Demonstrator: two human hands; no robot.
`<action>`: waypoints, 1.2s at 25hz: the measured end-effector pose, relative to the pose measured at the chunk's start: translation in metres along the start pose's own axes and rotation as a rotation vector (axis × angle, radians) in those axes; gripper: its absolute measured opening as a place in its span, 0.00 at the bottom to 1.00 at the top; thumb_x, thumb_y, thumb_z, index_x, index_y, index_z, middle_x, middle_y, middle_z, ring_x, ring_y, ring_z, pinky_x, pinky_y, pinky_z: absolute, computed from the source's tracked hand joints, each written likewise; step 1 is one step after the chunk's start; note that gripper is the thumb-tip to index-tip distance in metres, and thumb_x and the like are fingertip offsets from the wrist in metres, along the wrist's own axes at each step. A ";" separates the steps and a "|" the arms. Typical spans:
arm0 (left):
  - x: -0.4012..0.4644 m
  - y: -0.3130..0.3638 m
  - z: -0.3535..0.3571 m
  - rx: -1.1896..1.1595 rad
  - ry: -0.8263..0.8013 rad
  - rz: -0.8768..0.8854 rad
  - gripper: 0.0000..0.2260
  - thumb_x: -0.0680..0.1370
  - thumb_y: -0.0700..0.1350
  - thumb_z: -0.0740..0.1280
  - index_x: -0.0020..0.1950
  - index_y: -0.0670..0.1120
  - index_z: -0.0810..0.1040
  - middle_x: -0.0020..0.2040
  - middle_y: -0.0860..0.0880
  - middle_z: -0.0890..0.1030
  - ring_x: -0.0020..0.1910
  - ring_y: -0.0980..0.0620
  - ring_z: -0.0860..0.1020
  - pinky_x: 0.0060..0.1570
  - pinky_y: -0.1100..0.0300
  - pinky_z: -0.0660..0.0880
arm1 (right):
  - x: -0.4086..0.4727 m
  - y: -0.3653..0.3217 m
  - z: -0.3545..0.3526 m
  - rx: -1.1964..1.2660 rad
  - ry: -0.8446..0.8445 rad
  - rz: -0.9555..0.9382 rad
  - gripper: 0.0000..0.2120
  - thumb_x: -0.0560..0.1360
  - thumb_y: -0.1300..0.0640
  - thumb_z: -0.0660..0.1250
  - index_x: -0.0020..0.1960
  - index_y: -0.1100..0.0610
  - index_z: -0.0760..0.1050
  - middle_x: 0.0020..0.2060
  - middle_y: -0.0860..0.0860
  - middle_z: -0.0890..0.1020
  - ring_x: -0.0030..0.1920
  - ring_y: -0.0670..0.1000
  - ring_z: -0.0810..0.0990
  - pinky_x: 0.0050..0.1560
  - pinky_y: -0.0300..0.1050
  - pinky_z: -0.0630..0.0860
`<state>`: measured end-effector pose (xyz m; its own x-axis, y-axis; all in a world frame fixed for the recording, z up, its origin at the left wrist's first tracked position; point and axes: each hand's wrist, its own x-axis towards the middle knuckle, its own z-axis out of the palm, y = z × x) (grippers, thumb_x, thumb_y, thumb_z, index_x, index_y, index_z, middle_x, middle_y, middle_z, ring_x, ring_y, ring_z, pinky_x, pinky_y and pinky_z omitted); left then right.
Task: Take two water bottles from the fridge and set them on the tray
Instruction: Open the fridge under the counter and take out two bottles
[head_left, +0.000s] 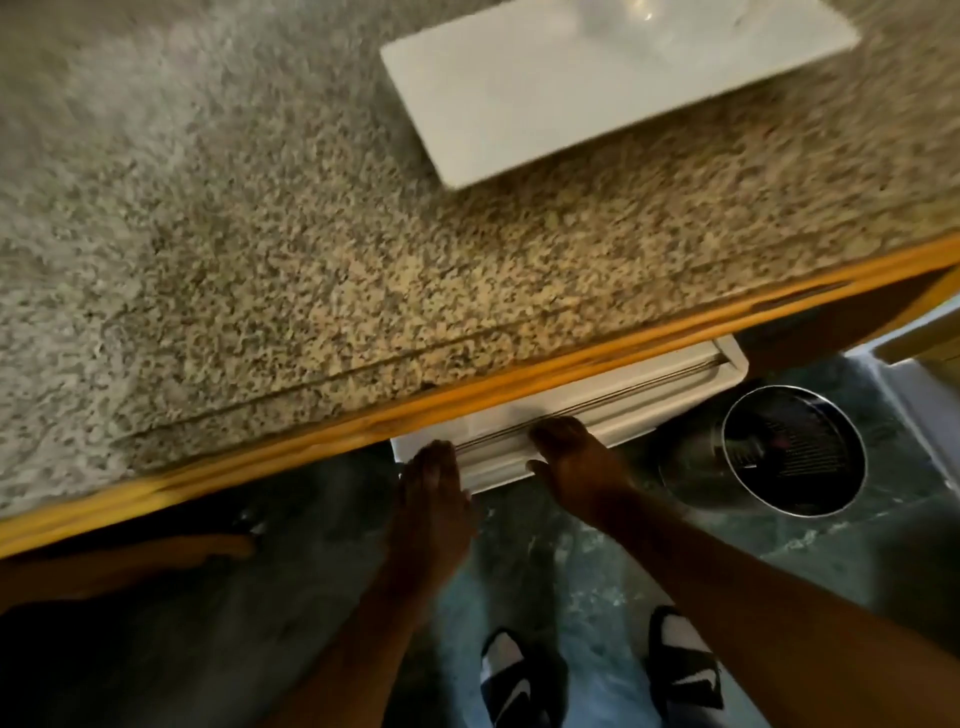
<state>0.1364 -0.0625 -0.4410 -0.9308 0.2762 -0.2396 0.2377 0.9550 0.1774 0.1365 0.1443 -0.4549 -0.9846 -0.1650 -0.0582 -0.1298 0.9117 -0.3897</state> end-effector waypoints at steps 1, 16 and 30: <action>0.009 -0.002 0.003 0.038 -0.048 0.023 0.25 0.77 0.48 0.64 0.71 0.37 0.65 0.69 0.36 0.72 0.67 0.37 0.71 0.65 0.43 0.70 | 0.005 -0.006 0.005 -0.029 -0.032 -0.009 0.23 0.70 0.54 0.73 0.60 0.67 0.76 0.58 0.66 0.79 0.59 0.66 0.77 0.58 0.59 0.76; 0.020 -0.016 0.033 0.175 -0.077 0.084 0.33 0.61 0.43 0.78 0.64 0.38 0.73 0.59 0.39 0.79 0.57 0.37 0.76 0.53 0.42 0.77 | 0.016 -0.022 0.019 -0.259 -0.125 -0.053 0.22 0.64 0.56 0.76 0.55 0.64 0.77 0.52 0.63 0.80 0.50 0.64 0.79 0.49 0.56 0.79; -0.051 0.017 0.062 0.154 -0.085 0.035 0.29 0.69 0.47 0.71 0.66 0.36 0.69 0.57 0.37 0.77 0.54 0.40 0.75 0.50 0.46 0.78 | -0.043 -0.001 0.035 -0.243 0.009 -0.212 0.22 0.69 0.56 0.67 0.60 0.64 0.75 0.54 0.61 0.80 0.54 0.63 0.78 0.56 0.56 0.77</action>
<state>0.2049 -0.0540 -0.4847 -0.8959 0.3114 -0.3169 0.3152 0.9482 0.0405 0.1831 0.1378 -0.4841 -0.9335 -0.3584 0.0093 -0.3552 0.9208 -0.1610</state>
